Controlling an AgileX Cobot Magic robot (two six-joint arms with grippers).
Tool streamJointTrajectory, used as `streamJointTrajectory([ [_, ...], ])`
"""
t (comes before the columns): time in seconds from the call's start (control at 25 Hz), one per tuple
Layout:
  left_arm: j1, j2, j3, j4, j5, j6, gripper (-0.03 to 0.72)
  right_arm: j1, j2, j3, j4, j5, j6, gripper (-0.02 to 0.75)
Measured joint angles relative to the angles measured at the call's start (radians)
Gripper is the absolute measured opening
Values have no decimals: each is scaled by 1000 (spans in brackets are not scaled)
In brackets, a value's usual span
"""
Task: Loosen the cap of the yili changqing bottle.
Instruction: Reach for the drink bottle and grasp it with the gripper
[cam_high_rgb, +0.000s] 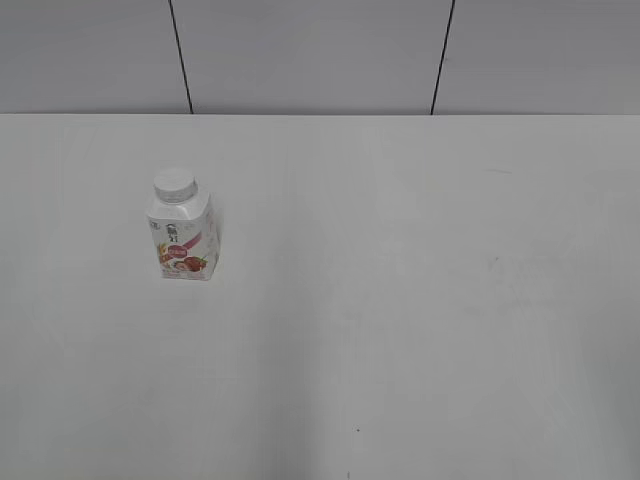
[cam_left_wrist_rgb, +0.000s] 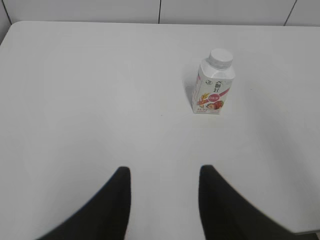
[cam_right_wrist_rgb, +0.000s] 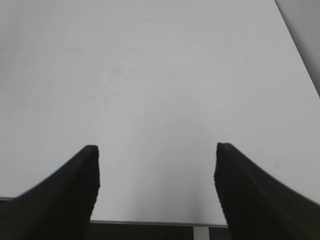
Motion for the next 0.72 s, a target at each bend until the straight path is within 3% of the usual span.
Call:
streamJointTrajectory([
  [0.72,0,0,0,0,0,0,292,0,0,0,0,0,0,565],
])
